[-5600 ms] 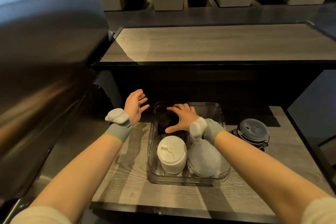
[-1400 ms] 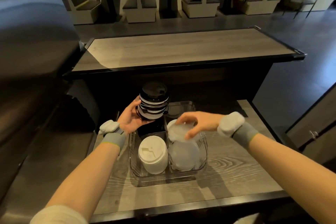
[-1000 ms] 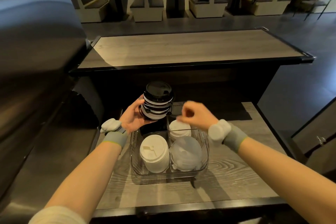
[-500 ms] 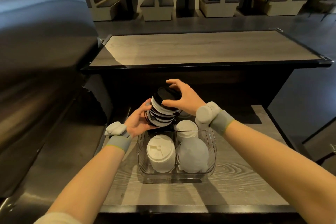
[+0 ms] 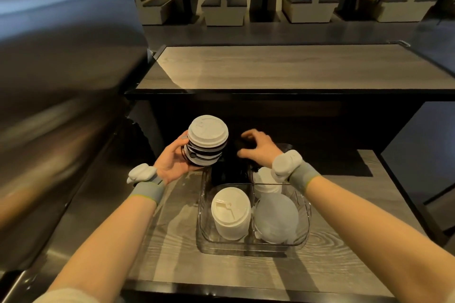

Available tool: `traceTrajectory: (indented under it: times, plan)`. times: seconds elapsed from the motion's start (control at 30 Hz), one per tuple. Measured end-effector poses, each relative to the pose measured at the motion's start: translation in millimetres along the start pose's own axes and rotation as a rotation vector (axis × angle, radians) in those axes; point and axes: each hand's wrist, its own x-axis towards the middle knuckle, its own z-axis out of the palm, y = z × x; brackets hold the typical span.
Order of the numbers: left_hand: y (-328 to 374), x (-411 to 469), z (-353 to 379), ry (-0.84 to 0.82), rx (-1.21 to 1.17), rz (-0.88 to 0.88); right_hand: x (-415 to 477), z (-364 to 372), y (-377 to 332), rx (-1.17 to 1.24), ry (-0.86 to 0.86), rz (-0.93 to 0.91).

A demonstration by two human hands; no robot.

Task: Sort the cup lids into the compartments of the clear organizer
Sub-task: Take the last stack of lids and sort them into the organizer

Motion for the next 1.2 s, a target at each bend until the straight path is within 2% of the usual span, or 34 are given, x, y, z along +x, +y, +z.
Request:
traceTrajectory:
  times: [0.17,0.37,0.43,0.53,0.57,0.63,0.7,0.77,0.87,1.03,1.1,1.17,1.2]
  plan:
    - [12.4,-2.5,-8.9,0.043,-0.017,0.002,5.9,22.0,-3.8,-0.306,-0.17,-0.157]
    - [20.2,-6.9,-19.4,0.011,-0.04,0.024,13.7,39.1,-3.5,-0.401,-0.31,-0.169]
    - [20.3,-6.7,-20.6,-0.002,-0.04,0.016,14.3,36.2,-7.5,-0.33,-0.224,-0.173]
    - [18.0,-5.9,-16.2,0.002,-0.027,0.001,13.4,23.9,-22.8,-0.034,0.146,-0.187]
    - [17.1,-5.7,-14.5,0.008,-0.015,-0.002,12.0,19.9,-31.8,0.096,0.191,-0.179]
    - [14.5,-4.2,-9.1,0.014,0.002,-0.017,7.0,13.2,-49.2,0.24,0.127,-0.217]
    - [11.0,-1.6,-4.4,0.032,0.022,-0.039,3.0,10.8,-61.5,0.151,-0.021,-0.282]
    - [7.7,0.4,0.6,0.053,0.04,-0.045,0.0,11.5,-65.9,-0.014,-0.085,-0.333]
    - [4.2,3.1,5.2,0.041,0.036,-0.044,-1.0,12.5,-61.6,-0.011,-0.025,-0.35]
    - [-1.2,5.8,10.1,0.011,0.015,-0.044,-3.4,2.6,-50.6,0.291,-0.051,-0.253]
    - [-4.0,7.9,12.2,-0.003,0.002,-0.049,-1.9,-5.2,-44.2,0.4,0.037,-0.219]
    - [-6.2,10.3,11.8,-0.002,-0.01,-0.05,0.6,-18.1,-34.0,0.405,0.111,-0.162]
    - [-7.0,11.0,11.5,-0.004,-0.013,-0.052,1.9,-25.3,-26.2,0.335,0.119,-0.134]
